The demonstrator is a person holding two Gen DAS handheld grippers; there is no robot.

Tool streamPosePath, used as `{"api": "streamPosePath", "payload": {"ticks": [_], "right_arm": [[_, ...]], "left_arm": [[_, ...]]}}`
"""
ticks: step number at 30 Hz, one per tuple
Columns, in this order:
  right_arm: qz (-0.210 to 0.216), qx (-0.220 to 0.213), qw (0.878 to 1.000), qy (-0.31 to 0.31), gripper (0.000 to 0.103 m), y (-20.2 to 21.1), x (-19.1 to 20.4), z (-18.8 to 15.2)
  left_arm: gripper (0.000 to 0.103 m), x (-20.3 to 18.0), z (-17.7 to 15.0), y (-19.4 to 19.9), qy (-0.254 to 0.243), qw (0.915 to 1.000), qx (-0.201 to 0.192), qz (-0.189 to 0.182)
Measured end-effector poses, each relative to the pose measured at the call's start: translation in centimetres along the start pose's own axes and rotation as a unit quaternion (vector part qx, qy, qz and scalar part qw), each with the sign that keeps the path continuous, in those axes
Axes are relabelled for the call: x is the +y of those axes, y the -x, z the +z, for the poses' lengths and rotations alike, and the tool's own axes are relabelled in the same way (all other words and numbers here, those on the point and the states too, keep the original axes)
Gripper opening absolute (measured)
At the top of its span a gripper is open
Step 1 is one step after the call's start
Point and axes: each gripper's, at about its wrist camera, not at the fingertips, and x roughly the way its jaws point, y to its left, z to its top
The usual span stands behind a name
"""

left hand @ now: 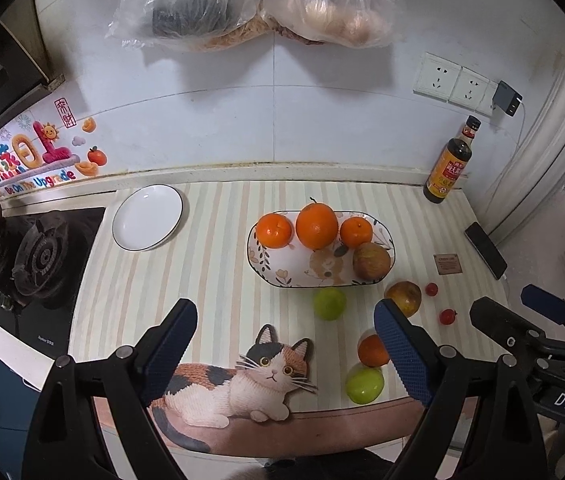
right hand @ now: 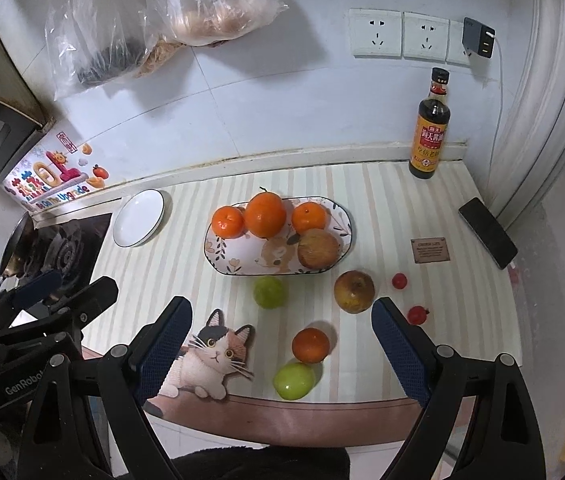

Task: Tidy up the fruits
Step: 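Grasp a green apple with the left tool while the right tool grasps an orange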

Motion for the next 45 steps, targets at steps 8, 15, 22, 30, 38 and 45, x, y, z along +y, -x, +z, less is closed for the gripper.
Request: {"api": "streamPosePath", "payload": {"ticks": [8, 15, 22, 30, 38, 45], "right_arm": [[-0.017, 0.044, 0.998, -0.039, 0.097, -5.2, -4.1, 0.7], [0.019, 0.139, 0.987, -0.077, 0.097, -14.2, -8.2, -1.3], [0.067, 0.245, 0.964, -0.076, 0.089, -23.5, -8.1, -5.2], [0.078, 0.292, 0.953, -0.015, 0.059, -27.9, -5.9, -7.1], [0.056, 0.284, 0.957, -0.018, 0.059, -27.4, -6.9, -7.3], [0.046, 0.271, 0.960, -0.043, 0.059, -27.4, -7.7, -7.4]], "left_arm": [[0.102, -0.2, 1.0, -4.5, 0.011, 0.9993, 0.033, 0.011], [0.102, -1.0, -0.2, -12.0, 0.000, 0.9927, 0.110, 0.049], [0.102, -1.1, -2.3, -18.2, 0.001, 0.9793, 0.191, 0.067], [0.102, -2.3, -2.0, -23.0, 0.030, 0.9669, 0.252, 0.028], [0.096, -5.3, -0.9, -28.5, 0.006, 0.9634, 0.268, -0.008], [0.050, -6.8, -1.4, -29.5, -0.025, 0.9645, 0.261, -0.034]]}}
